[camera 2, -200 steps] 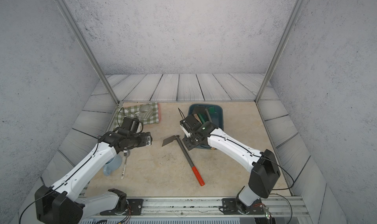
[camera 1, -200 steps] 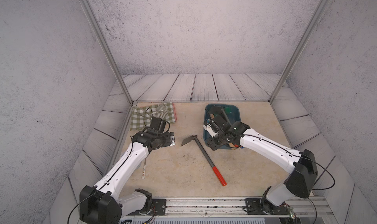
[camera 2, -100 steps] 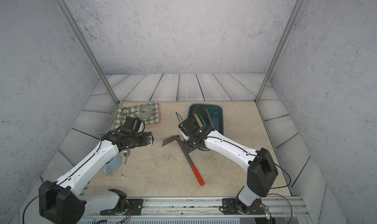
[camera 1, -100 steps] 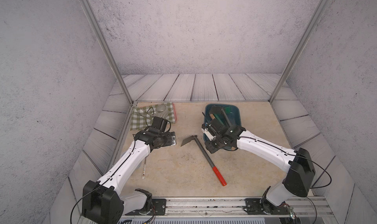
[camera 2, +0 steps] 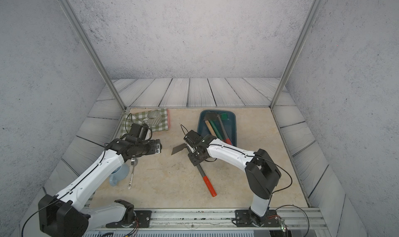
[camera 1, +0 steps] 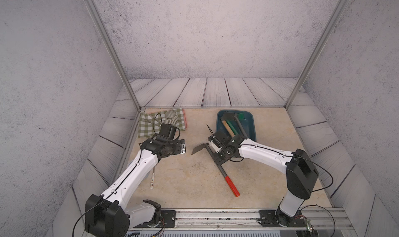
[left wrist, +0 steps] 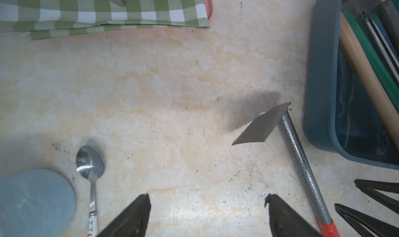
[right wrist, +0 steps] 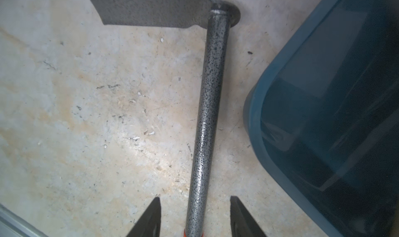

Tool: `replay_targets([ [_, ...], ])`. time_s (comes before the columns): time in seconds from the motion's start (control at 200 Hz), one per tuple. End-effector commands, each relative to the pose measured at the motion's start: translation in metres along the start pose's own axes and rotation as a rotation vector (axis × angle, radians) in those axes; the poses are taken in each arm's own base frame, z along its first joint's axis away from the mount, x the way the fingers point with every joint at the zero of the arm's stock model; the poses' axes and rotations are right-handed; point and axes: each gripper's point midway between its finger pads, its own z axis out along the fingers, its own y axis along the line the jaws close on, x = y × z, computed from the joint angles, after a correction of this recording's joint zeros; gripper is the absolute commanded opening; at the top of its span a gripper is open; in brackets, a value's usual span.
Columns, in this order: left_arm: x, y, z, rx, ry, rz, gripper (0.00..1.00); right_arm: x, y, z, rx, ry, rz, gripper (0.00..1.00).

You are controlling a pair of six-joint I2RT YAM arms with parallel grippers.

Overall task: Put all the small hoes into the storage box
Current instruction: Pick up the hoe from the center of the board.

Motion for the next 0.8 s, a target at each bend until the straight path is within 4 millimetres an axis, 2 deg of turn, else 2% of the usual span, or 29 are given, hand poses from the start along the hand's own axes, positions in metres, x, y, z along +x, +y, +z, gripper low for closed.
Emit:
replay_targets([
  [0.0, 0.004, 0.003, -0.001, -0.012, 0.004, 0.019, 0.88, -0.002, 0.005, 0.012, -0.009, 0.013, 0.018, 0.53],
  [0.225, 0.007, 0.004, -0.001, -0.012, 0.006, 0.021, 0.88, -0.003, 0.006, 0.037, 0.021, 0.061, 0.024, 0.52],
  [0.385, 0.008, 0.003, 0.0, -0.006, 0.01, 0.02, 0.88, -0.003, 0.003, 0.044, 0.057, 0.06, 0.033, 0.52],
  [0.58, 0.009, 0.004, -0.002, -0.006, 0.006, 0.018, 0.88, -0.005, -0.006, 0.062, 0.118, 0.064, 0.047, 0.52],
  [0.796, 0.012, 0.006, -0.001, -0.011, 0.01, 0.02, 0.88, -0.011, -0.004, 0.075, 0.125, 0.068, 0.061, 0.5],
])
